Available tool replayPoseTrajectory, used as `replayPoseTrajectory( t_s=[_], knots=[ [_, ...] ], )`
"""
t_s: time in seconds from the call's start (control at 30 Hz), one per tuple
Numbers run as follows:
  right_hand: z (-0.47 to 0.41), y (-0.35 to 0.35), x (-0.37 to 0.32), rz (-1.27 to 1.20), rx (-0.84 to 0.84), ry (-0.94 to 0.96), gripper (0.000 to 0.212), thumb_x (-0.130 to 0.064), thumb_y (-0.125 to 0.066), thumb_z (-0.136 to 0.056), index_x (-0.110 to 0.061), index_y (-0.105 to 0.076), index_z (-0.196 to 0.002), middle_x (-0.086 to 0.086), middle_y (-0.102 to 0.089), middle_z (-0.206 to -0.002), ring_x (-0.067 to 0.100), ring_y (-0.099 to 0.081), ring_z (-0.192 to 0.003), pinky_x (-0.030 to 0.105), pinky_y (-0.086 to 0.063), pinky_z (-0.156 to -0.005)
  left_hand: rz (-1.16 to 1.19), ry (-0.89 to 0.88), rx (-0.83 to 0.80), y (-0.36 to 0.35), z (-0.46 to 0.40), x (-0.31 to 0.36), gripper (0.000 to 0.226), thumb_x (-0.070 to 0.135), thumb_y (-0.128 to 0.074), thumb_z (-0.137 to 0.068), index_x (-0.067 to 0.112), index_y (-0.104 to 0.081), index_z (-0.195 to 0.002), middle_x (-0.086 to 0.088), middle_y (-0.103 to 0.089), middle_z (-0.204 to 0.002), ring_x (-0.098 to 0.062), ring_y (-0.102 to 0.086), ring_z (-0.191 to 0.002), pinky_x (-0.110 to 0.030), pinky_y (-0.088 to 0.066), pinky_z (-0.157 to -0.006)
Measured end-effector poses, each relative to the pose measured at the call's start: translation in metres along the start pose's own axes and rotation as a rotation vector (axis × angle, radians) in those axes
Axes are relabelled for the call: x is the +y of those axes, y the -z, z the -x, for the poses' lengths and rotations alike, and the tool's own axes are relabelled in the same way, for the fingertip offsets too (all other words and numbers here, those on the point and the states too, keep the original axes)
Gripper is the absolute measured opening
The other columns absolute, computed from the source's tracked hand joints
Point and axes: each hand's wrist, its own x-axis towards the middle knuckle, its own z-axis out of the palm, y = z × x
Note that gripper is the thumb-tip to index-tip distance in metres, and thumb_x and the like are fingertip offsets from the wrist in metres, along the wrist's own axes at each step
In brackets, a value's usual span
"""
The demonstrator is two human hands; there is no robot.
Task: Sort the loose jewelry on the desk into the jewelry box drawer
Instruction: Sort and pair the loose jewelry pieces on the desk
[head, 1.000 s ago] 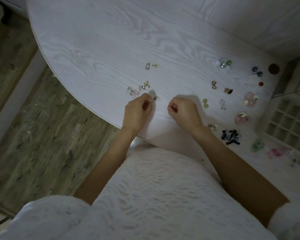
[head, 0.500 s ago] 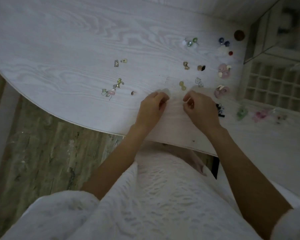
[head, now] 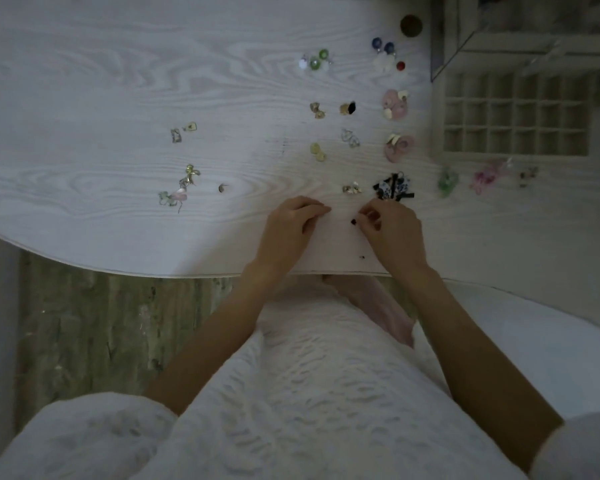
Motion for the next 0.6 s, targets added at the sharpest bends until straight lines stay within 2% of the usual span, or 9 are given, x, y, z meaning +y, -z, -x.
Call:
replayPoseTrajectory(
  t_s=[0.1,0.17,0.27,0.43,0.6],
  knots=[
    [0.006,-0.001,0.006,-0.009,0.016,-0.046,0.023,-0.016,-0.06,-0.084,-0.011,-0.06,-0.107,0.007,-0.058,-0.106,0.021,-0.057,-0.086,0.026,-0.037,-0.071,-0.023,0.054,0.009,0.001,0.004,0.004,0.036,-0.004,-0.055,-0.077,0.009,-0.065,-0.109,-0.009,-0.064,-0.104,-0.024,-0.06,-0.091,-0.025,-0.046,-0.077],
    [0.007,-0.006,0.005,-0.032,0.011,-0.051,0.029,-0.011,-0.062,-0.081,-0.008,-0.058,-0.11,0.009,-0.057,-0.109,0.023,-0.056,-0.09,0.029,-0.04,-0.074,-0.021,0.119,0.003,0.002,0.007,0.008,0.038,0.002,-0.059,-0.075,0.007,-0.062,-0.112,-0.011,-0.061,-0.105,-0.025,-0.059,-0.092,-0.025,-0.044,-0.078],
    [0.005,-0.016,-0.007,-0.047,0.012,-0.018,0.028,-0.007,-0.062,-0.08,-0.004,-0.058,-0.107,0.013,-0.059,-0.103,0.025,-0.055,-0.092,0.037,-0.045,-0.079,-0.008,0.172,-0.032,-0.002,0.007,0.014,0.033,0.011,-0.066,-0.077,0.008,-0.062,-0.11,-0.01,-0.06,-0.103,-0.024,-0.059,-0.088,-0.032,-0.048,-0.078],
    [-0.006,-0.028,-0.03,-0.075,0.003,0.038,0.025,-0.004,-0.061,-0.081,-0.005,-0.058,-0.106,0.011,-0.061,-0.102,0.023,-0.055,-0.092,0.029,-0.04,-0.078,0.002,0.21,0.018,-0.008,-0.001,0.017,0.018,0.007,-0.062,-0.082,0.009,-0.067,-0.099,-0.009,-0.065,-0.094,-0.022,-0.062,-0.078,-0.031,-0.05,-0.071],
    [-0.012,-0.037,-0.042,-0.147,0.003,0.088,0.024,-0.002,-0.059,-0.082,-0.006,-0.059,-0.105,0.012,-0.064,-0.099,0.025,-0.059,-0.09,0.043,-0.05,-0.079,0.047,0.222,0.049,-0.003,-0.002,0.012,0.019,0.008,-0.061,-0.084,0.011,-0.068,-0.101,-0.008,-0.071,-0.091,-0.02,-0.066,-0.081,-0.03,-0.052,-0.074]
  ],
)
